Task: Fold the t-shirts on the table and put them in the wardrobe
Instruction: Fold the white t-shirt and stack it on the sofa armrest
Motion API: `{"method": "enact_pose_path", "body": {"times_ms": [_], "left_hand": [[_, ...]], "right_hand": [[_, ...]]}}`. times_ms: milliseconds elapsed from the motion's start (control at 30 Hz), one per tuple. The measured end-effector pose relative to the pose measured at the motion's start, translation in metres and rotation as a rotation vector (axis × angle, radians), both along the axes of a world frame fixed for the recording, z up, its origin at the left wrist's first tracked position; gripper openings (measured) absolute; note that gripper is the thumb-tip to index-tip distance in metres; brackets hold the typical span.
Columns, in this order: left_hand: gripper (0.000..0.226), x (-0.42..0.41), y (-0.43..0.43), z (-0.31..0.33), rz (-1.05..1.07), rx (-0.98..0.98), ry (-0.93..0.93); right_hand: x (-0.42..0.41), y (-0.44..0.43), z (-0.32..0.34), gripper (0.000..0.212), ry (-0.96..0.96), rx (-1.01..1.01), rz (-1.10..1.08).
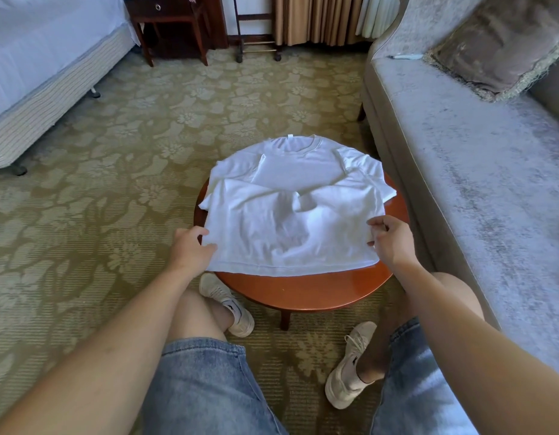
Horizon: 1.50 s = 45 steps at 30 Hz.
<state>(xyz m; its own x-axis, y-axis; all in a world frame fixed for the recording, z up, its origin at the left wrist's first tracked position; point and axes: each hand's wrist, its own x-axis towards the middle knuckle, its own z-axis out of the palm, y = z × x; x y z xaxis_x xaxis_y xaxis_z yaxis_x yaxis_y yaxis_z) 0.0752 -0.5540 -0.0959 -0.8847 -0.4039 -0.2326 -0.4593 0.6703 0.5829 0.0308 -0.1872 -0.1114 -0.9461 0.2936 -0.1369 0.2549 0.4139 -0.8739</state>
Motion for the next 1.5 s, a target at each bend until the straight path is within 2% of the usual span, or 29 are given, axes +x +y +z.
{"method": "enact_pose_path", "body": {"times_ms": [67, 133, 233, 400, 567, 667, 800, 900, 1067, 1267, 1400, 1433, 1500], "left_hand": [[0.065, 0.003, -0.002, -0.003, -0.01, -0.025, -0.034], [0.07, 0.004, -0.002, -0.003, -0.028, -0.094, -0.032], [0.053, 0.004, 0.0, -0.004, -0.069, -0.221, 0.004], [0.015, 0.001, -0.002, -0.012, -0.132, -0.264, -0.011], [0.018, 0.002, -0.007, -0.013, -0.014, -0.285, 0.129], [0.014, 0.004, -0.012, -0.011, 0.12, -0.164, 0.266], [0.007, 0.004, -0.022, 0.003, 0.303, 0.047, 0.275], [0.021, 0.004, -0.031, 0.012, 0.31, 0.166, 0.29], [0.045, 0.002, -0.033, 0.025, 0.122, 0.276, 0.22], [0.041, 0.007, -0.025, 0.034, 0.06, 0.338, 0.118], [0.073, 0.012, -0.011, 0.043, 0.024, 0.274, 0.093], [0.066, 0.012, -0.009, 0.044, 0.015, 0.249, 0.079], [0.02, 0.014, -0.009, 0.045, -0.024, 0.201, 0.034]], "right_hand": [[-0.002, -0.005, -0.004, 0.022, -0.019, 0.008, 0.008], [-0.005, -0.008, -0.009, 0.024, -0.04, 0.023, 0.004], [-0.007, -0.009, -0.015, 0.027, -0.078, 0.04, -0.014], [-0.008, -0.009, -0.017, 0.03, -0.101, 0.066, -0.034], [-0.008, -0.01, -0.019, 0.03, -0.112, 0.101, -0.044], [-0.007, -0.01, -0.018, 0.03, -0.116, 0.139, -0.028], [-0.008, -0.01, -0.016, 0.031, -0.121, 0.112, -0.035], [-0.008, -0.008, -0.014, 0.03, -0.1, 0.054, -0.072], [0.001, -0.001, -0.006, 0.032, -0.06, 0.093, -0.125], [0.01, 0.009, 0.008, 0.034, -0.038, 0.044, -0.158], [0.016, 0.019, 0.018, 0.034, 0.011, 0.028, -0.194], [0.018, 0.021, 0.02, 0.035, 0.019, 0.025, -0.2], [0.022, 0.026, 0.022, 0.034, 0.02, 0.015, -0.201]]}}
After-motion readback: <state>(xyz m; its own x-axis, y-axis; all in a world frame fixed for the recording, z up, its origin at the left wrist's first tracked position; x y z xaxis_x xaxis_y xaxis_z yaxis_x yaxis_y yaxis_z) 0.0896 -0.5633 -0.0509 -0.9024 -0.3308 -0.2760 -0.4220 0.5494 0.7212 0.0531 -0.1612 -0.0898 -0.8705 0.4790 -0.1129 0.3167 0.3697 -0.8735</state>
